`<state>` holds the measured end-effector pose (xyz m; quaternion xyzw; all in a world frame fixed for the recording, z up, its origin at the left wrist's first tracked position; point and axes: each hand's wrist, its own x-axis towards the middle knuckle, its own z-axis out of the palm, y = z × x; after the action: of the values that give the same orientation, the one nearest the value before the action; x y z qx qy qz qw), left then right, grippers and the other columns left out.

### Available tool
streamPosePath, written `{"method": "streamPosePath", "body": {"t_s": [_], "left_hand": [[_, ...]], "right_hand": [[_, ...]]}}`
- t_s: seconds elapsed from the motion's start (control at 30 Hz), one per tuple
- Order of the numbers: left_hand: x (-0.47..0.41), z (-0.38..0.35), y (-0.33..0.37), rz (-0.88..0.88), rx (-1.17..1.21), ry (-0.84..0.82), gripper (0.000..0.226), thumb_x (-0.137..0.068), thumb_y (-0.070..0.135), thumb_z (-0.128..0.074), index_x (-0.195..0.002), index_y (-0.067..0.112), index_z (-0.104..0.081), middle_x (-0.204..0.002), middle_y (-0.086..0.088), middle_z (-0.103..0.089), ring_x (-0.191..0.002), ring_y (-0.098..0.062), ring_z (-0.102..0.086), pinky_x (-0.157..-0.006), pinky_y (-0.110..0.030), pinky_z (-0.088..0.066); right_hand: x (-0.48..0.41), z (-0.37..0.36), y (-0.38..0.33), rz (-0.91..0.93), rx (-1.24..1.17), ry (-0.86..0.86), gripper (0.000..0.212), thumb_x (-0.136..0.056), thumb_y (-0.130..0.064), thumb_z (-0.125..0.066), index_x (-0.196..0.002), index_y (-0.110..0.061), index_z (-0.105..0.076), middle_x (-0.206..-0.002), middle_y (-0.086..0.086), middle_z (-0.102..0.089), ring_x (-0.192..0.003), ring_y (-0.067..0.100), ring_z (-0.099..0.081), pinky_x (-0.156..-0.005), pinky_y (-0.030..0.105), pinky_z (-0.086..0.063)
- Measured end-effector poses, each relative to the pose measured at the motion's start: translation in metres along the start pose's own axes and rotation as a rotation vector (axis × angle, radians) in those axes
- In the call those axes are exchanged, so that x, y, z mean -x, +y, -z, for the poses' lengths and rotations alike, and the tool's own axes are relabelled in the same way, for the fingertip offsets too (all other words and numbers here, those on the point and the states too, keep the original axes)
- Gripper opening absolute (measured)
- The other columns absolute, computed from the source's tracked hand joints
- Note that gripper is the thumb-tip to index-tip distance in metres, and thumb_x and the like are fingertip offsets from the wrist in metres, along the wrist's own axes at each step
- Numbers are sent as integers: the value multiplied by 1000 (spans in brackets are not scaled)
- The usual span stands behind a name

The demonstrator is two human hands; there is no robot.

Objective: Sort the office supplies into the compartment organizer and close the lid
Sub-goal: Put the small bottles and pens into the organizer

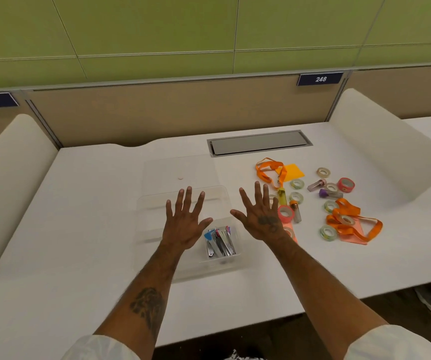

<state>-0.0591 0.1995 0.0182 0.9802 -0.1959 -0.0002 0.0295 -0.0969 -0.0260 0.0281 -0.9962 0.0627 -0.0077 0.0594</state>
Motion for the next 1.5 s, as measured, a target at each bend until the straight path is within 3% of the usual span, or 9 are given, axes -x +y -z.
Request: {"method": "streamPosePath", "body": {"t_s": [0.23,0.5,0.6,0.87,0.93,1.07,1.23,1.37,1.5], "left_hand": [[-14,-10,16,-56,0,-2,84,-72,79,19,-143,36,31,-158,-6,30,-145,-28,28,-114,-55,15],[-45,-16,60,-94,10,-23,82,-75,78,14,-143,36,30,-158,-5,30,-146,-28,27,-114,-54,15],[-62,-19,84,-90,24,-26,77,-86,73,-4,-147,35,25,-161,-5,24,-148,-27,22,-117,-54,9],[-112,-25,147,-117,56,-70,75,-89,71,-6,-150,35,18,-163,-6,16,-149,-25,18,-118,-54,4],[-121,-29,160,-119,69,-89,78,-85,73,-2,-151,35,16,-163,-6,16,-149,-25,17,-118,-54,4],[-137,-37,184,-121,81,-113,77,-90,71,-12,-154,32,9,-164,-7,10,-150,-26,13,-119,-53,3],[-151,-38,207,-128,63,-159,99,-73,78,18,-156,27,0,-164,-8,3,-151,-28,5,-120,-52,-4],[-162,-39,218,-121,71,-186,73,-97,62,-20,-156,21,-9,-164,-10,-2,-151,-30,-2,-121,-48,-13],[-170,-38,222,-126,64,-191,67,-100,54,-30,-154,17,-19,-163,-11,-12,-149,-31,-13,-118,-46,-24]], "right_hand": [[7,-4,19,-73,14,19,105,-61,-82,28,-152,-36,3,-161,13,12,-148,35,10,-115,59,-3],[-3,-8,75,-122,12,2,84,-80,-75,-10,-153,-32,-10,-161,14,3,-148,34,5,-115,59,-11],[-14,-11,105,-124,-3,-27,77,-89,-71,-23,-153,-32,-4,-161,14,6,-148,34,7,-115,60,-9],[-40,-8,178,-114,22,-101,78,-88,-69,-17,-153,-29,-7,-161,16,5,-148,36,6,-114,61,-14],[-44,-8,190,-95,33,-98,75,-90,-65,-17,-153,-24,-12,-160,19,-2,-148,38,-2,-114,58,-19],[-52,-11,214,-27,-15,-33,59,-95,-38,-50,-145,-9,-36,-140,26,-43,-128,41,-43,-94,49,-49],[-58,-17,225,14,-162,-153,50,-95,-42,-46,-139,-20,-41,-125,9,-58,-112,28,-56,-88,37,-47],[-63,-24,229,67,-144,-325,63,-90,-55,-48,-143,-25,-34,-131,11,-58,-114,29,-58,-92,37,-47],[-71,-24,229,56,-146,-415,72,-84,-58,-52,-146,-30,-29,-136,11,-54,-119,30,-55,-96,39,-45]]}}
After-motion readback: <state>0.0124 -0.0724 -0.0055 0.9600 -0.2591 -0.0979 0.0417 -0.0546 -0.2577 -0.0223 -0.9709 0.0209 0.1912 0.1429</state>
